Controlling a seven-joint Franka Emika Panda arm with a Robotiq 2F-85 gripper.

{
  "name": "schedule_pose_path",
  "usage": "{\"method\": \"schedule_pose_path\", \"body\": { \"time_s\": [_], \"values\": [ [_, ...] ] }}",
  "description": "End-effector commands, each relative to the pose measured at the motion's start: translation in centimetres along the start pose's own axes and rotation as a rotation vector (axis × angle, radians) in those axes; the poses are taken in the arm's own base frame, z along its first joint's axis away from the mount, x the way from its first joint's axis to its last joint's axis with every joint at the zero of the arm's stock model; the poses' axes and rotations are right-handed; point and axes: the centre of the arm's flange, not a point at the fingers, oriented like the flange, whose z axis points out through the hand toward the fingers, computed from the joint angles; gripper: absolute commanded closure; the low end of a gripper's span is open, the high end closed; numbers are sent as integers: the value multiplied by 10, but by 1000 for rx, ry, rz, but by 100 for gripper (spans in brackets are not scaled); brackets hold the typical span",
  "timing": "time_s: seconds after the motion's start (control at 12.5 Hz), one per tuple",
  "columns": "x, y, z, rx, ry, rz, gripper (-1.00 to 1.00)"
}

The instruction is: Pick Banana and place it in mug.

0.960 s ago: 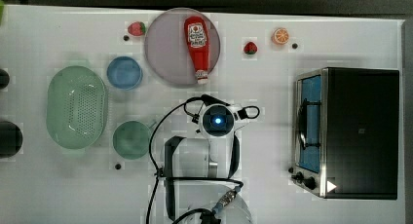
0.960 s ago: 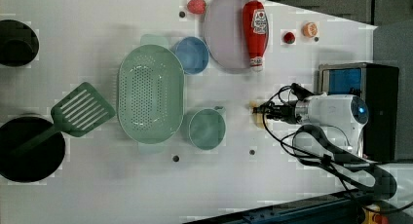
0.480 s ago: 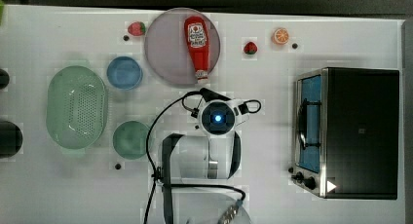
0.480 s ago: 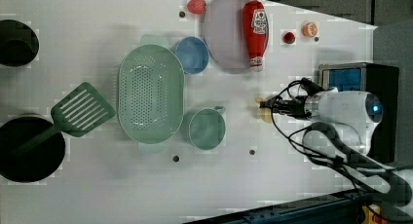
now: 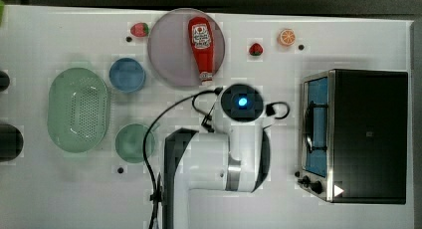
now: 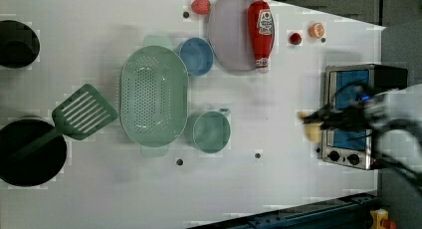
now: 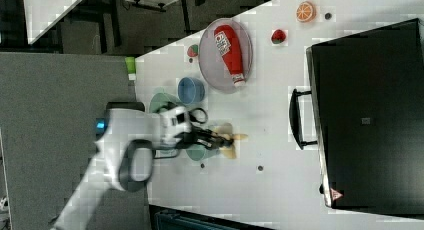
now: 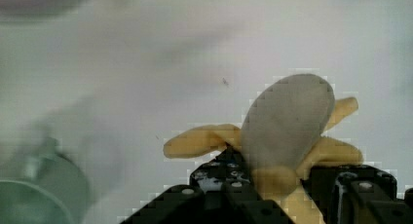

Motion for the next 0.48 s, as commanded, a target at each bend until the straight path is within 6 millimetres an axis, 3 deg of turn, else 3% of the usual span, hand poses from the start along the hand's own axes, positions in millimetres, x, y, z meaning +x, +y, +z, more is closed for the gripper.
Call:
{"method": "schedule_pose_path", "body": {
  "time_s": [0.08, 0.24, 0.48],
  "values": [
    [-10, -21, -95, 33, 86, -43, 28],
    [-28, -42, -113, 40, 57, -51, 28],
    [-60, -96, -114, 98, 19, 22, 28]
  ]
}}
